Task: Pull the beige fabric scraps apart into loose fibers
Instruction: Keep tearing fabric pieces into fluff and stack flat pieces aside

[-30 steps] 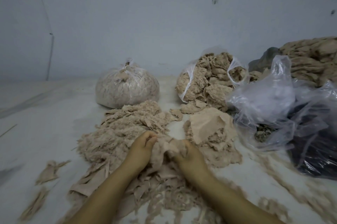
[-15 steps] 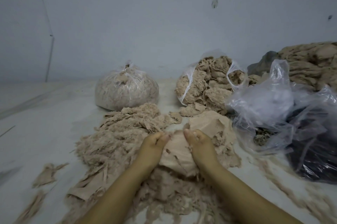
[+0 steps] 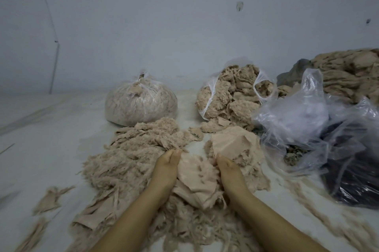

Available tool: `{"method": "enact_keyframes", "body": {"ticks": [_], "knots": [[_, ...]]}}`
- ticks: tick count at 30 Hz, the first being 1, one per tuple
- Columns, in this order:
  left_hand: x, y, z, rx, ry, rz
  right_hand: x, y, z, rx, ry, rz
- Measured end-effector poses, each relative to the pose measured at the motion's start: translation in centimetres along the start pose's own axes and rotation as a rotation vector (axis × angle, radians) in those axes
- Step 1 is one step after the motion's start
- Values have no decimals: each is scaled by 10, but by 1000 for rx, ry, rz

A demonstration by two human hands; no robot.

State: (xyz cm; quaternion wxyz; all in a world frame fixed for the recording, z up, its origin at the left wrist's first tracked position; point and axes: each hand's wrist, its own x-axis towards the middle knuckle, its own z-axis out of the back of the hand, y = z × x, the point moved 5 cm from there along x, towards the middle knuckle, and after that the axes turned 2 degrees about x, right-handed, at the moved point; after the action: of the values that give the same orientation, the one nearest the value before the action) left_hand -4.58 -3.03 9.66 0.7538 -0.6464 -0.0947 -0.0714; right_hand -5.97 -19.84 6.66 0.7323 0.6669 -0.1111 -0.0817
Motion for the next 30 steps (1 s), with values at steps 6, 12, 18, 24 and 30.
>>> {"method": "enact_keyframes", "body": {"ticks": [6,12,18,24,30], "knots": [[-3,-3,-7,38,132,-28,-12,-3,-28,-10,322,57],[-2,1,6,131,124,-35,4,1,-3,-98,-28,222],[-2,4,12,173,119,-40,9,-2,11,-137,-46,211],[4,3,30,162,59,-40,19,-5,37,-440,89,93],[-3,-6,8,141,378,-39,-5,23,12,-373,334,142]]}}
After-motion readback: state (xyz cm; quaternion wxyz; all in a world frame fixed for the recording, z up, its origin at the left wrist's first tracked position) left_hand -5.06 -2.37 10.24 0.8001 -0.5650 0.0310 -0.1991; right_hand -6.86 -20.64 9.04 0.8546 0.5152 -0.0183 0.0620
